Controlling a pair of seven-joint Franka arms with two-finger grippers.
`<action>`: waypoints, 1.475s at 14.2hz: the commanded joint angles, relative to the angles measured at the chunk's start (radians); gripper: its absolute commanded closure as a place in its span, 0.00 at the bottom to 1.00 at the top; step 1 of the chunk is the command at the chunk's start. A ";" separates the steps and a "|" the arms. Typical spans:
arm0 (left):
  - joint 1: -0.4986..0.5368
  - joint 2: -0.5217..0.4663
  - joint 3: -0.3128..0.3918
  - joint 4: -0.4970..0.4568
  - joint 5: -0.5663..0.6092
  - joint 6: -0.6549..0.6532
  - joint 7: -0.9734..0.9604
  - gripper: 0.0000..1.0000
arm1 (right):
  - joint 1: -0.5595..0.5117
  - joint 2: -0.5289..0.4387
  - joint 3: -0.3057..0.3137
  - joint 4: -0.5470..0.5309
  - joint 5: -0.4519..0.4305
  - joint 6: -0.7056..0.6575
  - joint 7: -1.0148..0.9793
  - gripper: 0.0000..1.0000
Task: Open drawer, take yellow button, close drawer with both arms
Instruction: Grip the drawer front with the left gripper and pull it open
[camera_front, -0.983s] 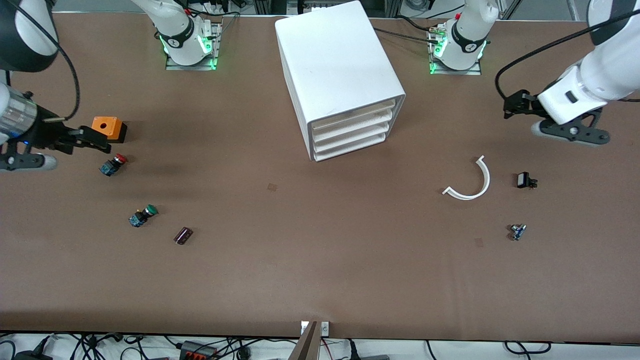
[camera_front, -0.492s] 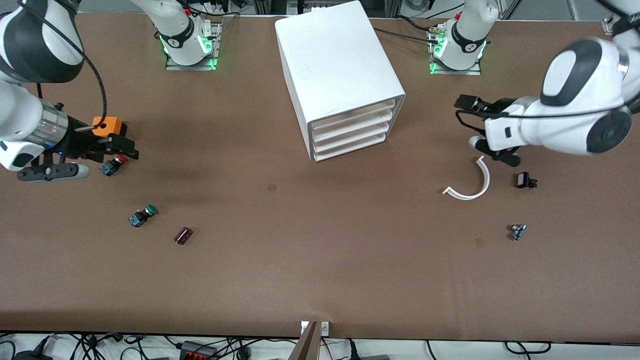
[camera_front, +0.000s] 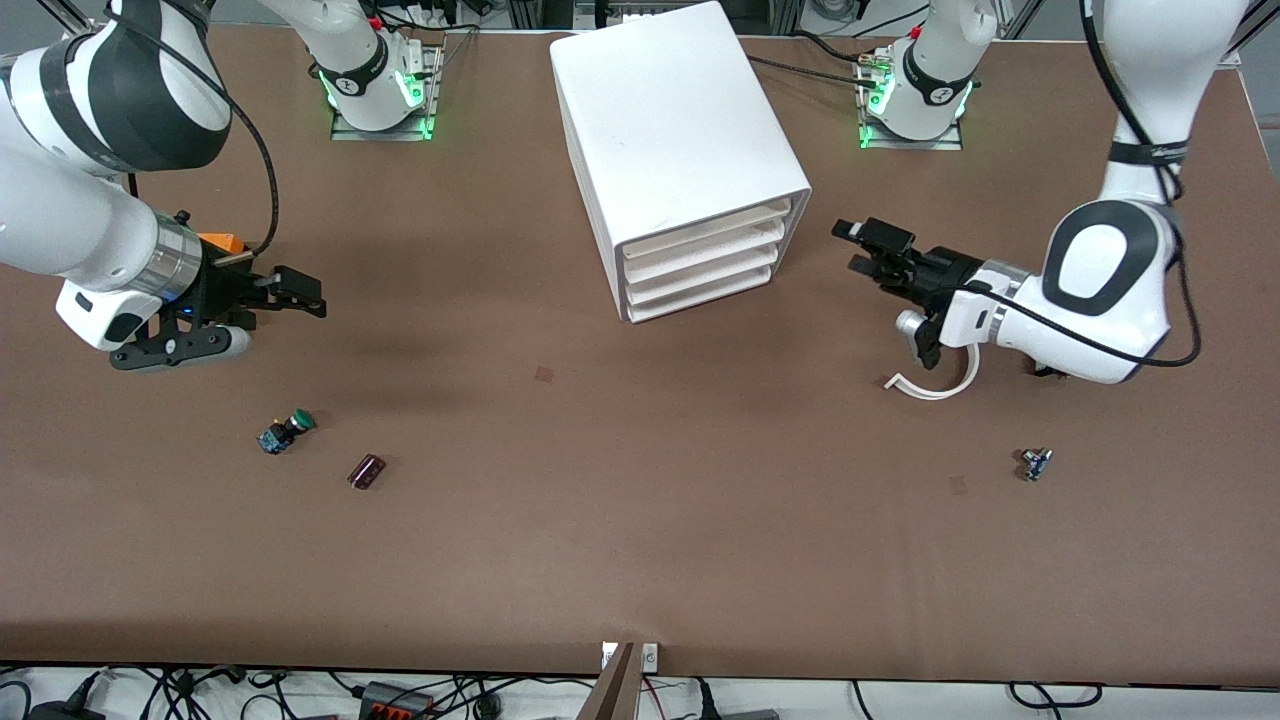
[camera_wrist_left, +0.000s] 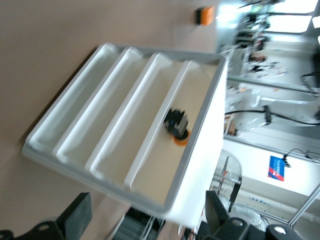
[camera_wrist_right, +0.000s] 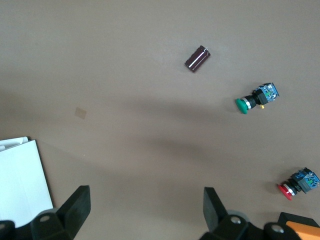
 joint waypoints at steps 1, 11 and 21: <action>-0.029 -0.012 -0.001 -0.117 -0.171 0.071 0.150 0.00 | 0.020 0.036 -0.002 0.055 0.018 -0.003 -0.002 0.00; -0.098 0.107 -0.043 -0.125 -0.213 0.069 0.253 0.18 | 0.104 0.148 -0.001 0.213 0.020 0.000 -0.004 0.00; -0.116 0.099 -0.072 -0.168 -0.213 0.095 0.257 0.73 | 0.176 0.193 -0.002 0.258 0.075 0.049 0.000 0.00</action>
